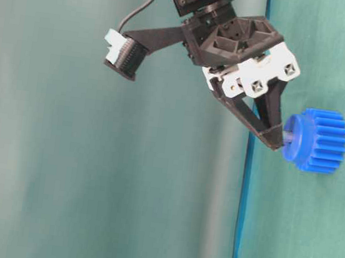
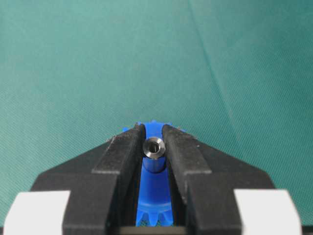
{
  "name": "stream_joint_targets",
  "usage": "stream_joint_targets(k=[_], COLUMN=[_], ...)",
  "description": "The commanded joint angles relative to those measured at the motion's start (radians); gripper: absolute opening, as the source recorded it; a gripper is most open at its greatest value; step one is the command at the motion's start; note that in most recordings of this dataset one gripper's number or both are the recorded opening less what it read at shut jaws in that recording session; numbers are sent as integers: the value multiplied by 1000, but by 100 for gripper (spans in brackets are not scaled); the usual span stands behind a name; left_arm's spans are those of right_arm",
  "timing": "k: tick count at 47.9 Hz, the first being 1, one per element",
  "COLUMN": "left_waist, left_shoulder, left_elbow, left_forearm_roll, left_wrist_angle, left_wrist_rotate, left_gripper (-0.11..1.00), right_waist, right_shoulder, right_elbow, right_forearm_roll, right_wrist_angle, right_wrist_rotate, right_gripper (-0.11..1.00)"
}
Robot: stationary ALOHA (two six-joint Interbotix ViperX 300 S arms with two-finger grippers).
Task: Insert the shaft placed at a random location into the center hole of the small gear at another random location.
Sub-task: 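Lower the shaft into the gear's center hole with the right gripper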
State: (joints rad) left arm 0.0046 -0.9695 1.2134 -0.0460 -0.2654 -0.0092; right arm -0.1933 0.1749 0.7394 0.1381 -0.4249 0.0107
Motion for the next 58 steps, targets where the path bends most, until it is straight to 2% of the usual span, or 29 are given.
stream_joint_targets(k=[1, 39, 42, 49, 51, 53, 58], left_waist=[2, 2, 2, 2, 2, 2, 2], left_shoulder=[5, 5, 5, 5, 5, 5, 3], left_elbow=[-9, -9, -9, -8, -6, -6, -6], left_forearm_roll=[-2, -2, -2, -2, -2, -2, -2], left_wrist_angle=[-6, -3, -2, -2, -2, -2, -2], left_wrist_rotate=[-2, -2, -2, -2, -2, -2, -2], left_gripper=[0, 0, 0, 0, 0, 0, 0], right_waist=[-2, -2, 0, 0, 0, -2, 0], right_shoulder=[-9, 0, 0, 0, 0, 0, -2], right_elbow=[-18, -18, -20, -20, -20, -20, -20], right_forearm_roll=[2, 2, 3, 2, 2, 2, 2], right_wrist_angle=[-11, 2, -2, -3, -3, -3, -3], right_wrist_rotate=[0, 0, 0, 2, 2, 2, 0], right_gripper=[14, 15, 25, 68, 77, 78, 72])
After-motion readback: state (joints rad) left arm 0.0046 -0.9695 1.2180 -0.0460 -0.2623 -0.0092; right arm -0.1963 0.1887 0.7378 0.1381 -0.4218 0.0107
